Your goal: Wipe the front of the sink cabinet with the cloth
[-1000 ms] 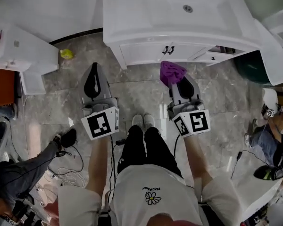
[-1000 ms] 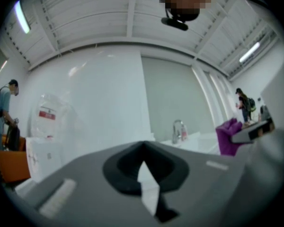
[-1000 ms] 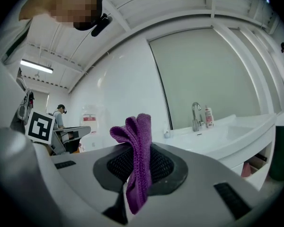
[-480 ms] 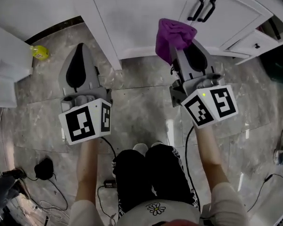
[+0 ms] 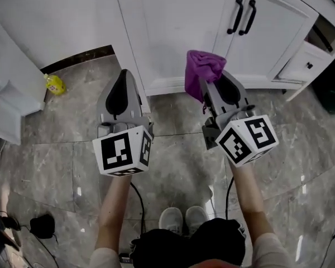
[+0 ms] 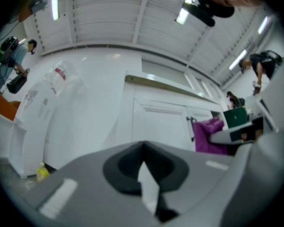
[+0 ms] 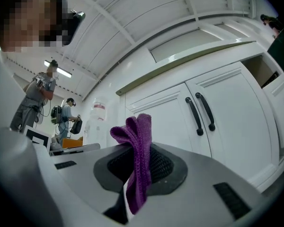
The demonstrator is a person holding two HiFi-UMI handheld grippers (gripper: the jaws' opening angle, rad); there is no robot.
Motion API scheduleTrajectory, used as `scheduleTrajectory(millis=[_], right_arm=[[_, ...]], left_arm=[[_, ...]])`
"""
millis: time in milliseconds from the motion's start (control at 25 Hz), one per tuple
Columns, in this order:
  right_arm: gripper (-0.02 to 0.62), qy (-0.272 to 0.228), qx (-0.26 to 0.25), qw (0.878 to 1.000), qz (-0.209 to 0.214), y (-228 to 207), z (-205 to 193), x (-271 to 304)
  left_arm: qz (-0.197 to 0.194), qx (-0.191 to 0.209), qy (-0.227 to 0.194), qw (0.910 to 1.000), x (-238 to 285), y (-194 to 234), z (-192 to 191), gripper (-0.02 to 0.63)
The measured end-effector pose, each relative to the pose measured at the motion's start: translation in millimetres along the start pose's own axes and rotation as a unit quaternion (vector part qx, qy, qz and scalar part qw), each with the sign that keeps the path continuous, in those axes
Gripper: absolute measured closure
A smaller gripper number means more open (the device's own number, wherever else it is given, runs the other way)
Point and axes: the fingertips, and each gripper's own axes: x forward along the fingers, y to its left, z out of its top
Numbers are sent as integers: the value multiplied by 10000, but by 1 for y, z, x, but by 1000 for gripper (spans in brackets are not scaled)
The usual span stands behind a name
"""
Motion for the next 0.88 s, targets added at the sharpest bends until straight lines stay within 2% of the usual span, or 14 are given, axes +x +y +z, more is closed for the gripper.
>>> scheduleTrajectory(millis=[120, 280, 400, 600, 680, 880], right_arm=[[543, -52, 13, 10000, 74, 2, 3, -1], [543, -100, 162, 9994, 277, 15, 24, 19], [543, -126, 269, 9983, 510, 26, 54, 59], [541, -32, 621, 9947, 821, 59, 90, 148], [541, 113, 556, 9946, 866, 71, 92, 170], [541, 243, 115, 9974, 662, 75, 90, 192]], left_arm=[[73, -51, -128, 9999, 4, 2, 4, 601], [56, -39, -83, 9999, 10, 7, 13, 601], [74, 40, -19, 10000, 18, 11, 17, 601], [259, -238, 114, 9993, 19, 20, 5, 601], [238, -196, 173, 9994, 19, 17, 0, 601], [198, 7, 296, 9994, 23, 15, 3, 601]])
